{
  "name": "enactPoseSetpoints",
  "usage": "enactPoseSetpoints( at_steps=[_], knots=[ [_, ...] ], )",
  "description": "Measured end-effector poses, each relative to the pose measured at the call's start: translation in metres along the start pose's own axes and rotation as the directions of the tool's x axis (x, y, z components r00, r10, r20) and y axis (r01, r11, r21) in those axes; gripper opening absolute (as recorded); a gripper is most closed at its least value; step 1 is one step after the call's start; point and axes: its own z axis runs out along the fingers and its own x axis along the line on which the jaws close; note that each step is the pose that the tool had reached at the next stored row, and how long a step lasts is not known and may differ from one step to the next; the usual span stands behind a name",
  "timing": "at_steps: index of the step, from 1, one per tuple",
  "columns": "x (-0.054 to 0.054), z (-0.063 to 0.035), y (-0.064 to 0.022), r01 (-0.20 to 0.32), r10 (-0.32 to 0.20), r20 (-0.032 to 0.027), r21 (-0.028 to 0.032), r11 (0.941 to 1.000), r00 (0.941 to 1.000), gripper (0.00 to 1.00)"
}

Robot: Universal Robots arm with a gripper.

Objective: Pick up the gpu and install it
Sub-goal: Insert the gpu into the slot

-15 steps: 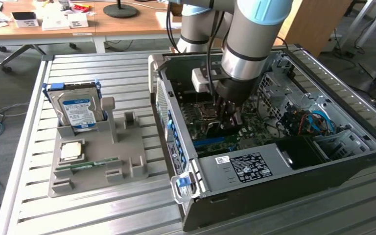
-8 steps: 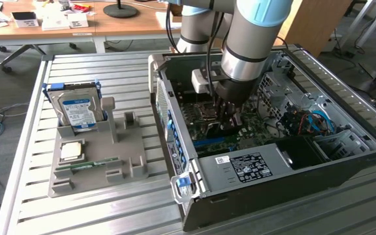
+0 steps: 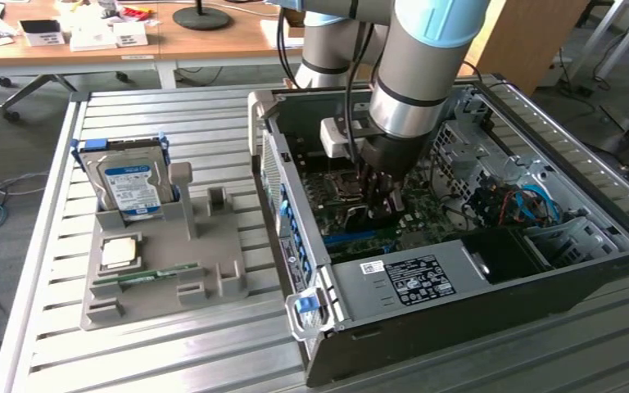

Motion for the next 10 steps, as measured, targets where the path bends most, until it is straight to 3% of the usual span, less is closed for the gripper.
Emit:
enactPoseSetpoints(
  at_steps=[10],
  knots=[
    [0.0000, 0.0013, 0.0001, 0.000, 0.000, -0.0019, 0.0003, 1.0000, 1.0000, 0.27]
  ],
)
